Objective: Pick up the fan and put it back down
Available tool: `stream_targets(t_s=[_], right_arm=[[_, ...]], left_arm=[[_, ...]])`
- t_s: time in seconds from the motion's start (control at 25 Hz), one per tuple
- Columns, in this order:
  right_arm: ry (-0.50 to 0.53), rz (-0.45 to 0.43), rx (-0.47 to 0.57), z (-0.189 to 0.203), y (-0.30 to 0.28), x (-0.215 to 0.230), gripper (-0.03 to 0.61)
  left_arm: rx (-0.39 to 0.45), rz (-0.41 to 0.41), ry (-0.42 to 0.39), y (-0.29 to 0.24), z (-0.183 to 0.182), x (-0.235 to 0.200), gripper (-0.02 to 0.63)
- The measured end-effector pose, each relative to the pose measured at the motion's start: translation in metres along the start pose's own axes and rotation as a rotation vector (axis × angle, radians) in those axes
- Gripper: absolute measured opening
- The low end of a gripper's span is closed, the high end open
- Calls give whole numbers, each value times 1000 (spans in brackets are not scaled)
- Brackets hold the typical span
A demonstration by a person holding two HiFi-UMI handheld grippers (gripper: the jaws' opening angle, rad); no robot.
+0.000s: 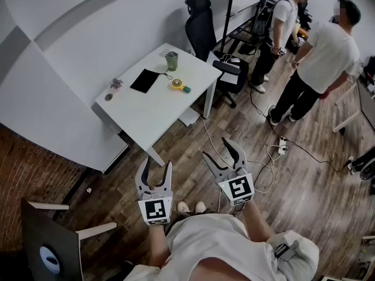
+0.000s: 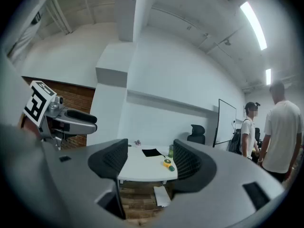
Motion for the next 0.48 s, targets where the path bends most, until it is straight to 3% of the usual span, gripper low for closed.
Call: stream_targets(t_s=[0.48], right_arm=[[-39, -57, 21, 16, -1, 24, 314]], left_arm=[[-9, -27, -26, -19, -6, 24, 247]])
Point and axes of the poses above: the fingertips, and each gripper's own axes: y backward along the fingers, x to its right, z out of its underside, the point moved 9 cm from there along y, backward along the fingers, and after that the axes turned 8 degrees about -z, right-handed, at the moved point
